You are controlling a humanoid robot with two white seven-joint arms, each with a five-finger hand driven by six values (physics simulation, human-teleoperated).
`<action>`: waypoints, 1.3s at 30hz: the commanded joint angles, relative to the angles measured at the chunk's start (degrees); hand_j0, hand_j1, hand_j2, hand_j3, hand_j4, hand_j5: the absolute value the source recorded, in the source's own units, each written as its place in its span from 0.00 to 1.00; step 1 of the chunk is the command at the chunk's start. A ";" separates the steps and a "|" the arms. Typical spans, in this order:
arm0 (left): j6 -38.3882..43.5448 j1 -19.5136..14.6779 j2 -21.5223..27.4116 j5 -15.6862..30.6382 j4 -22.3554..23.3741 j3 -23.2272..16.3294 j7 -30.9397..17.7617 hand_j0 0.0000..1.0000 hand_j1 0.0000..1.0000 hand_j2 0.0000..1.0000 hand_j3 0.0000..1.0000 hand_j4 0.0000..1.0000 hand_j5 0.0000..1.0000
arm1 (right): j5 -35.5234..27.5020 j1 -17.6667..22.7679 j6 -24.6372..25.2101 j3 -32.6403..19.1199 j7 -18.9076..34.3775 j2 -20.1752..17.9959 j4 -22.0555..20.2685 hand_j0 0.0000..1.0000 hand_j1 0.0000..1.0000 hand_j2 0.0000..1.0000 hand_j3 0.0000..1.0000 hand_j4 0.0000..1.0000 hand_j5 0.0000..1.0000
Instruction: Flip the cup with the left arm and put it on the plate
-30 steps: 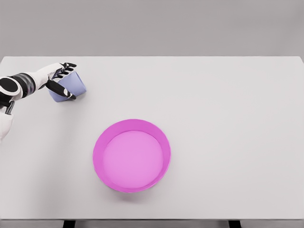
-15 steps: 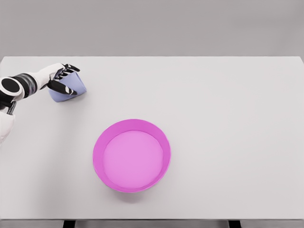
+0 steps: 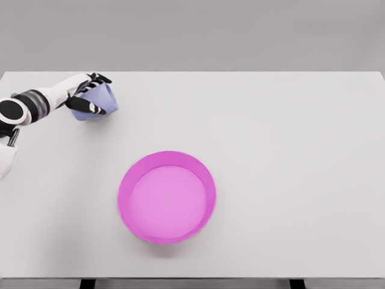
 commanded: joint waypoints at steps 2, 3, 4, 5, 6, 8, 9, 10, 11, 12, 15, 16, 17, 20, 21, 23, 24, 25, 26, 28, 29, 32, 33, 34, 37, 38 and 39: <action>-5.28 0.09 0.40 3.52 -3.08 0.13 -0.06 0.65 0.65 0.65 0.65 0.65 0.65 | -0.01 0.00 0.00 0.00 -0.03 -0.01 0.01 1.00 1.00 1.00 1.00 1.00 1.00; -7.65 0.18 0.93 4.40 -4.49 0.22 -0.06 0.65 0.65 0.65 0.65 0.65 0.65 | -0.01 0.00 0.00 0.00 0.06 -0.01 0.01 1.00 1.00 1.00 1.00 1.00 1.00; -9.59 0.88 1.54 6.24 -5.89 0.13 -0.06 0.65 0.65 0.65 0.65 0.65 0.65 | -0.01 0.09 0.00 0.00 0.06 -0.01 0.01 1.00 1.00 1.00 1.00 1.00 1.00; -10.82 2.11 2.07 8.79 -7.74 0.22 -0.06 0.65 0.65 0.65 0.65 0.65 0.65 | -0.01 0.00 0.00 0.00 -0.02 -0.01 0.01 1.00 1.00 1.00 1.00 1.00 1.00; -11.88 2.64 2.51 10.20 -9.14 0.22 0.03 0.65 0.65 0.65 0.65 0.65 0.65 | -0.01 0.09 0.00 0.00 0.06 -0.01 0.01 1.00 1.00 1.00 1.00 1.00 1.00; -13.46 4.31 3.48 13.63 -12.66 0.30 0.03 0.66 0.66 0.66 0.66 0.66 0.66 | -0.01 0.00 0.00 0.00 0.06 -0.01 0.01 1.00 1.00 1.00 1.00 1.00 1.00; -13.64 4.75 4.71 15.12 -14.33 0.22 0.03 0.66 0.66 0.66 0.66 0.66 0.66 | -0.01 0.00 0.00 0.00 0.06 -0.01 0.01 1.00 1.00 1.00 1.00 1.00 1.00; -13.64 5.36 5.50 16.53 -16.09 0.22 0.03 0.66 0.66 0.66 0.66 0.66 0.66 | -0.01 0.00 0.00 0.00 0.06 -0.01 0.01 1.00 1.00 1.00 1.00 1.00 1.00; -13.55 6.15 5.59 17.67 -17.41 0.31 0.03 0.66 0.66 0.66 0.66 0.66 0.66 | -0.01 0.00 0.00 0.00 -0.03 -0.01 0.01 1.00 1.00 1.00 1.00 1.00 1.00; -13.64 6.50 5.85 17.94 -18.37 0.31 0.03 0.66 0.66 0.66 0.66 0.66 0.66 | -0.01 0.00 0.00 0.00 -0.02 -0.01 0.01 1.00 1.00 1.00 1.00 1.00 1.00; -15.57 8.96 6.20 21.89 -21.71 0.31 0.03 0.67 0.67 0.67 0.67 0.67 0.67 | -0.01 0.09 0.00 0.00 -0.03 -0.01 0.01 1.00 1.00 1.00 1.00 1.00 1.00; -16.98 10.02 6.38 23.47 -23.21 0.31 0.03 0.67 0.67 0.67 0.67 0.67 0.67 | -0.01 0.00 0.00 0.00 0.06 -0.01 0.01 1.00 1.00 1.00 1.00 1.00 1.00; -17.33 11.07 6.64 24.96 -24.88 0.31 0.03 0.67 0.67 0.67 0.67 0.67 0.67 | -0.01 0.00 0.00 0.00 0.06 -0.01 0.01 1.00 1.00 1.00 1.00 1.00 1.00; -22.42 13.27 6.64 29.53 -27.61 -0.13 0.11 0.68 0.68 0.68 0.68 0.68 0.68 | -0.01 0.09 0.00 0.00 0.06 -0.01 0.01 1.00 1.00 1.00 1.00 1.00 1.00; -23.92 13.89 6.56 30.24 -27.61 -0.22 0.11 0.68 0.68 0.68 0.68 0.68 0.68 | -0.01 0.09 0.00 0.00 0.06 -0.01 0.01 1.00 1.00 1.00 1.00 1.00 1.00; -25.59 14.06 6.38 31.47 -27.61 -0.40 0.20 0.68 0.68 0.68 0.68 0.68 0.68 | -0.01 0.09 0.00 0.00 0.06 -0.01 0.01 1.00 1.00 1.00 1.00 1.00 1.00; -25.68 14.85 6.03 31.82 -27.61 -0.31 0.20 0.68 0.68 0.68 0.68 0.68 0.68 | -0.01 0.00 0.00 0.00 0.06 -0.01 0.01 1.00 1.00 1.00 1.00 1.00 1.00; -25.59 15.12 6.03 32.00 -27.61 -0.31 0.20 0.68 0.68 0.68 0.68 0.68 0.68 | -0.01 0.00 0.00 0.00 -0.02 -0.01 0.01 1.00 1.00 1.00 1.00 1.00 1.00; -25.68 15.21 5.94 32.17 -27.61 -0.40 0.20 0.68 0.68 0.68 0.68 0.68 0.68 | -0.01 0.09 0.00 0.00 0.06 -0.01 0.01 1.00 1.00 1.00 1.00 1.00 1.00; -25.68 15.91 5.94 34.46 -27.61 -0.40 0.20 0.68 0.68 0.68 0.68 0.68 0.68 | -0.01 0.00 0.00 0.00 0.06 -0.01 0.01 1.00 1.00 1.00 1.00 1.00 1.00; -25.68 16.08 5.94 35.25 -27.61 -0.40 0.20 0.68 0.68 0.68 0.68 0.68 0.68 | -0.01 0.00 0.00 0.00 -0.03 -0.01 0.01 1.00 1.00 1.00 1.00 1.00 1.00; -25.68 17.31 5.94 37.53 -27.61 -0.40 0.20 0.68 0.68 0.68 0.68 0.68 0.68 | -0.01 0.09 0.00 0.00 -0.02 -0.01 0.01 1.00 1.00 1.00 1.00 1.00 1.00; -25.68 17.67 5.94 38.50 -27.69 -0.40 0.20 0.68 0.68 0.68 0.68 0.68 0.68 | -0.01 0.00 0.00 0.00 0.06 -0.01 0.01 1.00 1.00 1.00 1.00 1.00 1.00; -25.68 17.84 5.94 39.12 -27.61 -0.40 0.20 0.68 0.68 0.68 0.68 0.68 0.68 | -0.01 0.00 0.00 0.00 0.06 -0.01 0.01 1.00 1.00 1.00 1.00 1.00 1.00; -26.73 19.69 5.77 39.47 -27.61 -0.49 0.20 0.68 0.68 0.68 0.68 0.68 0.68 | -0.01 0.00 0.00 0.00 0.06 -0.01 0.01 1.00 1.00 1.00 1.00 1.00 1.00; -26.73 20.04 5.59 39.47 -27.69 -0.49 0.20 0.68 0.68 0.68 0.68 0.68 0.68 | -0.01 0.00 0.00 0.00 -0.02 -0.01 0.01 1.00 1.00 1.00 1.00 1.00 1.00; -26.82 20.65 5.24 39.38 -27.61 -1.27 0.20 0.68 0.68 0.68 0.68 0.68 0.68 | -0.01 0.00 0.00 0.00 0.06 -0.01 0.01 1.00 1.00 1.00 1.00 1.00 1.00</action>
